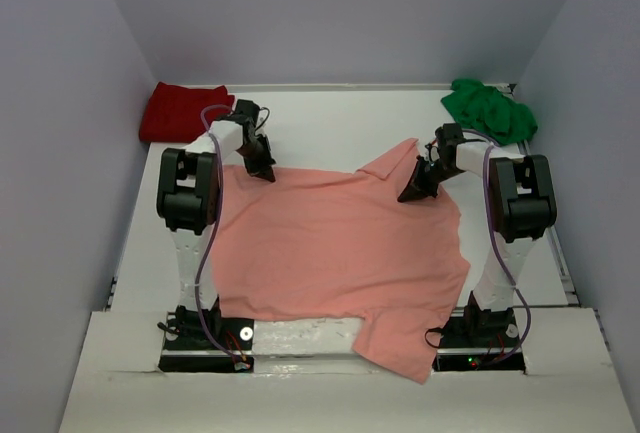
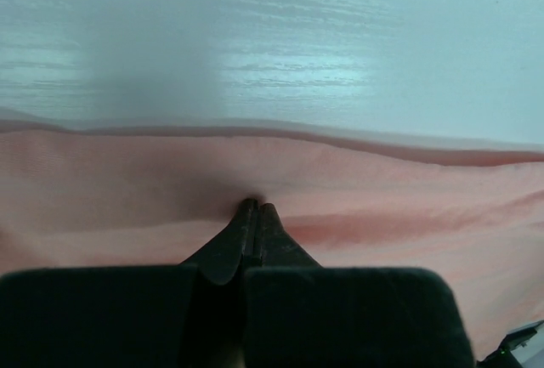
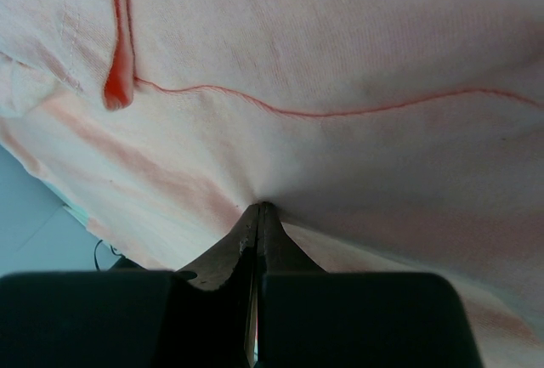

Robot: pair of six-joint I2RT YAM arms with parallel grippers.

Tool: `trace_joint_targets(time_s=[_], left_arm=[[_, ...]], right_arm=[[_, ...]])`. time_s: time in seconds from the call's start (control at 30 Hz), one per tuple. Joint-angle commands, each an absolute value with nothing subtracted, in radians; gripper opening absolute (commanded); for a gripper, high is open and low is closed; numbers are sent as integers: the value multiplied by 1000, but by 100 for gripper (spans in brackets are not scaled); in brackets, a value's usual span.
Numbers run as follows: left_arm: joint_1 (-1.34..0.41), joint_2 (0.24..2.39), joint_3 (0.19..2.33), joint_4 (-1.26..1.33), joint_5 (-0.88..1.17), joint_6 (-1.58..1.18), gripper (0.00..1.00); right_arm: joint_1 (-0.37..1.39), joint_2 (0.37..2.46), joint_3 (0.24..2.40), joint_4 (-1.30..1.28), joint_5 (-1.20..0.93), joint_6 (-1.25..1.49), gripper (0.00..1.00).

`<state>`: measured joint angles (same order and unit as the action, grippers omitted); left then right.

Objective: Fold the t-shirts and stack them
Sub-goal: Flatten out the tshirt

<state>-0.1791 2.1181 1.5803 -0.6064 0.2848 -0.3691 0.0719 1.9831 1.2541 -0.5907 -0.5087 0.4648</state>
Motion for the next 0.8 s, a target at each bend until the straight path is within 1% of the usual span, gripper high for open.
trace_joint_targets(time_s=[0.0,0.23,0.4,0.77], left_arm=[[-160,2121,1585,-598,261,-350,0],[-146,2140,1539,-566,238,-345,0],[-135,2167,1562,-548,229,-357,0],[-103,2299,1762,-564,183,-373,0]], right_arm=[[86,1994,1239,-606,-428,430,0],[86,1988,1236,-606,-426,433,0],[86,1976,1224,-604,-426,433,0],[86,1928,1172,-606,-413,428,0]])
